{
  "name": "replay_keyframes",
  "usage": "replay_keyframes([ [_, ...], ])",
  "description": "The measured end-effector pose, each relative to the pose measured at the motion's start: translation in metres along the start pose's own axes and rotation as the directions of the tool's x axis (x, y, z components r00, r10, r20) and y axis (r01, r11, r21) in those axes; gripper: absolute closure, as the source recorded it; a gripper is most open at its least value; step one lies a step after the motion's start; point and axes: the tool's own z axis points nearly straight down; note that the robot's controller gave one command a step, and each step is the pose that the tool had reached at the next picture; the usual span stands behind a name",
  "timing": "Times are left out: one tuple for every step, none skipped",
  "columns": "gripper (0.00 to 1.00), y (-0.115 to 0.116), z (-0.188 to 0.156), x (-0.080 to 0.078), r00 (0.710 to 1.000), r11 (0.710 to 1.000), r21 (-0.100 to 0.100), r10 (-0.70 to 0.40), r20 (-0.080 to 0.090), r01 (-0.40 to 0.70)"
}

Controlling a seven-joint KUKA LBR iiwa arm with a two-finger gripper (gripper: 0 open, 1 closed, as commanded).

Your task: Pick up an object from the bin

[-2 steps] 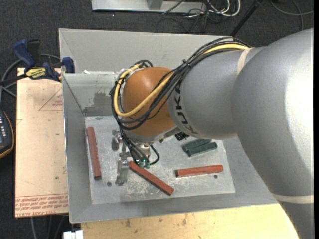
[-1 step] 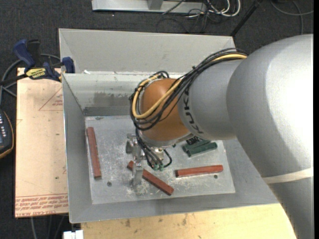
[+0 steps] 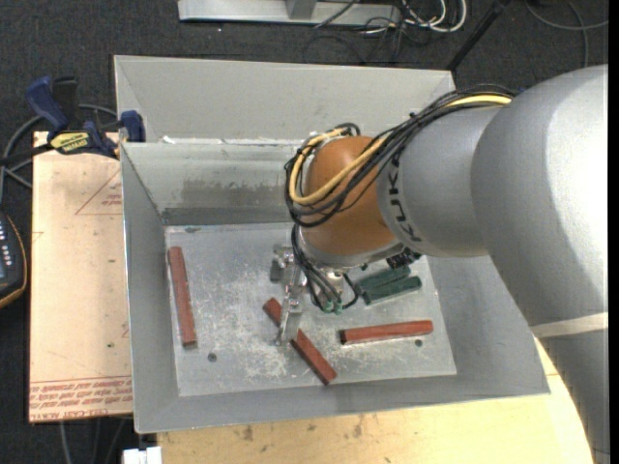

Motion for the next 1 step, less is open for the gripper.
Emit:
replay_keyframes([
  [0.0,-0.0454,-0.0001,-0.0011,0.997,0.997,0.001,0.078,-0.003,-0.078],
])
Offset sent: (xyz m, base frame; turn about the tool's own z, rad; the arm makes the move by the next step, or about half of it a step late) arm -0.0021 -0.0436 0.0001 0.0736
